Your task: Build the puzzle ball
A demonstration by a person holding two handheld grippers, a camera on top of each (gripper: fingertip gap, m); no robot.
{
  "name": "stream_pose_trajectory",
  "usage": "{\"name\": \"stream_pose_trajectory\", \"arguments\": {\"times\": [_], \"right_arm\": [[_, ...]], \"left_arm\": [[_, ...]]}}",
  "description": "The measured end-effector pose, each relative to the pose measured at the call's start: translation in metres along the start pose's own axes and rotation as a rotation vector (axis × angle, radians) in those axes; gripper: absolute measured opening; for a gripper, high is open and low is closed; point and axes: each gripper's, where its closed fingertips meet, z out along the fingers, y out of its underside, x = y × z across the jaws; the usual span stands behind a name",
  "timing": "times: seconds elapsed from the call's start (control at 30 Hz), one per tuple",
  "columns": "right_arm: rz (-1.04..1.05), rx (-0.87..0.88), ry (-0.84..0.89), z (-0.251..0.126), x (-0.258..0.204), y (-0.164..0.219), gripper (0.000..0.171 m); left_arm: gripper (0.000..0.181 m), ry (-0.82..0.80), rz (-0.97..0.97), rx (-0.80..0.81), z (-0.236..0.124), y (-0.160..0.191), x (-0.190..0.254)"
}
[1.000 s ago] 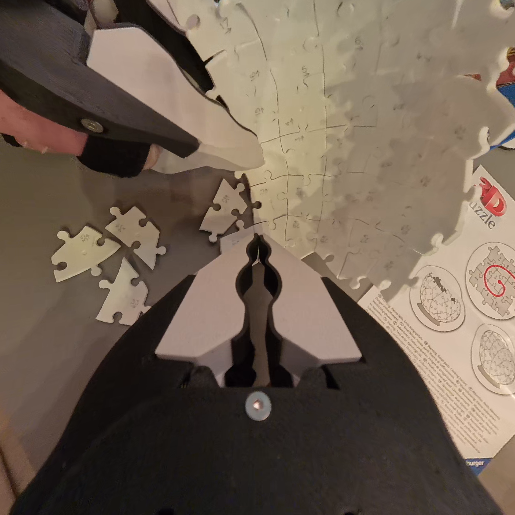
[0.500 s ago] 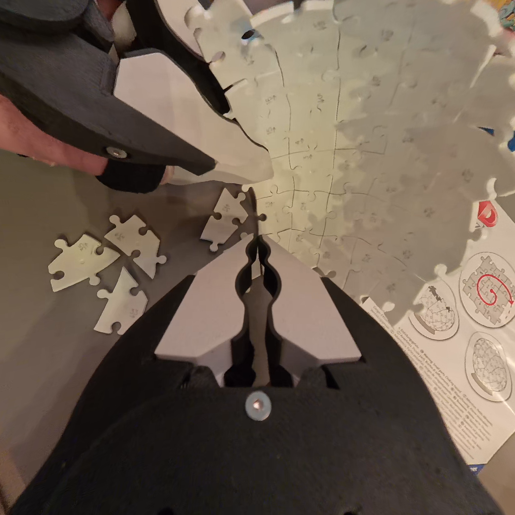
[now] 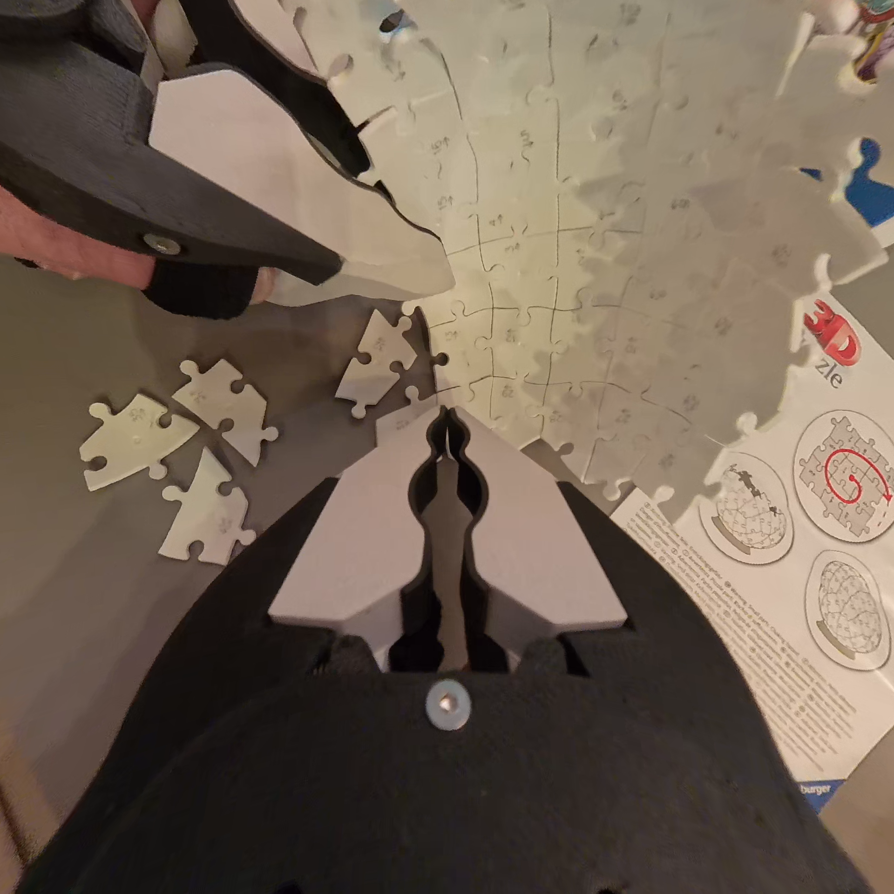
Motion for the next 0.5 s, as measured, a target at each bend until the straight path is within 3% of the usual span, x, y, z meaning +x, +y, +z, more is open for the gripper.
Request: {"name": "stream_pose_trajectory", "arguments": {"times": [0.5], "right_arm": [[0.065, 0.015, 0.005, -0.0060, 0.0022, -0.0014, 0.000]], "left_arm": [[0.014, -0.033, 0.041, 0.021, -0.0053, 0.0006, 0.0024]]}}
